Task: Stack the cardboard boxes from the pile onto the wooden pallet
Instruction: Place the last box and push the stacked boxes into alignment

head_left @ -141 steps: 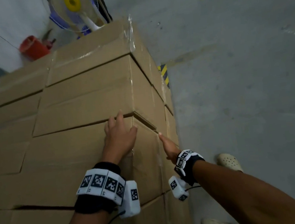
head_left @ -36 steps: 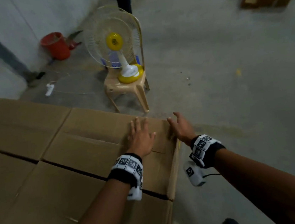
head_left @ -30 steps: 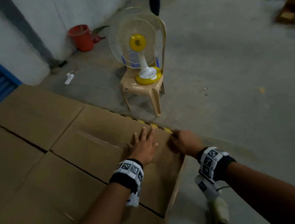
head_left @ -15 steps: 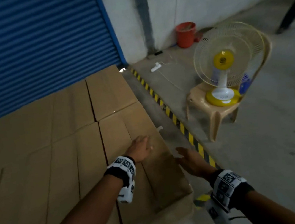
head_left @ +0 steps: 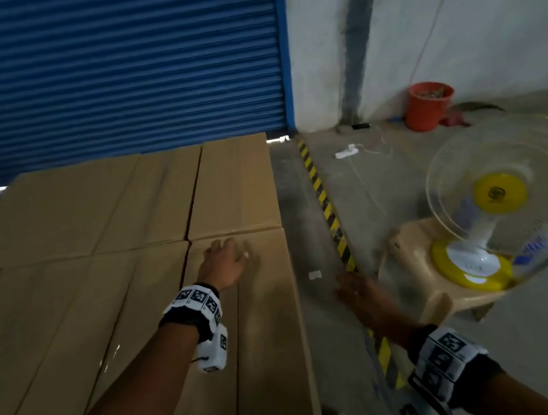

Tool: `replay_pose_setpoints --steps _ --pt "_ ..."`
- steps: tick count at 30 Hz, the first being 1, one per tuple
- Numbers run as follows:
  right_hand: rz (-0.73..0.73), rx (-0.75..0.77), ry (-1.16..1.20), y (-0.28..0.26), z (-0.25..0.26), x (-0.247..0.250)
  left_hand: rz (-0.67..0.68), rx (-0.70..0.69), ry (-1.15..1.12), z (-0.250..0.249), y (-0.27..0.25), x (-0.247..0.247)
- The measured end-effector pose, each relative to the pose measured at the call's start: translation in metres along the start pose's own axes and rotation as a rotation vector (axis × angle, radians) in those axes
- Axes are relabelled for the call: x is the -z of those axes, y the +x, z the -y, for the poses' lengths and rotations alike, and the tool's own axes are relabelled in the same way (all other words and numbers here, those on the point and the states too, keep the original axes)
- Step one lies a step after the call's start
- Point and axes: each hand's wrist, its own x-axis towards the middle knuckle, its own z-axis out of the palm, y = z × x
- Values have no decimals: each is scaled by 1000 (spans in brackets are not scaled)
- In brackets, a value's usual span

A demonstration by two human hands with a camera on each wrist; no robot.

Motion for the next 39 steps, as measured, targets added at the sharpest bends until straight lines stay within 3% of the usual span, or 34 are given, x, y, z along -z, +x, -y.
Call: replay_pose_setpoints --steps 5,10,13,20,25,34,39 --pt "57 76 40 116 14 -1 -198 208 -122 41 68 6" --pt "120 14 132 221 34 -28 -234 341 -86 55 110 18" --pt "120 -78 221 255 38 -47 -221 415 -114 63 128 14" --pt "110 -235 359 282 31 -74 -299 484 -78 70 141 0" --pt "66 -231 294 282 26 -79 -313 478 -25 70 137 0" --pt "215 -244 248 287 33 -55 -260 420 24 71 128 13" --pt "149 -122 151 300 65 -29 -299 388 76 79 115 32"
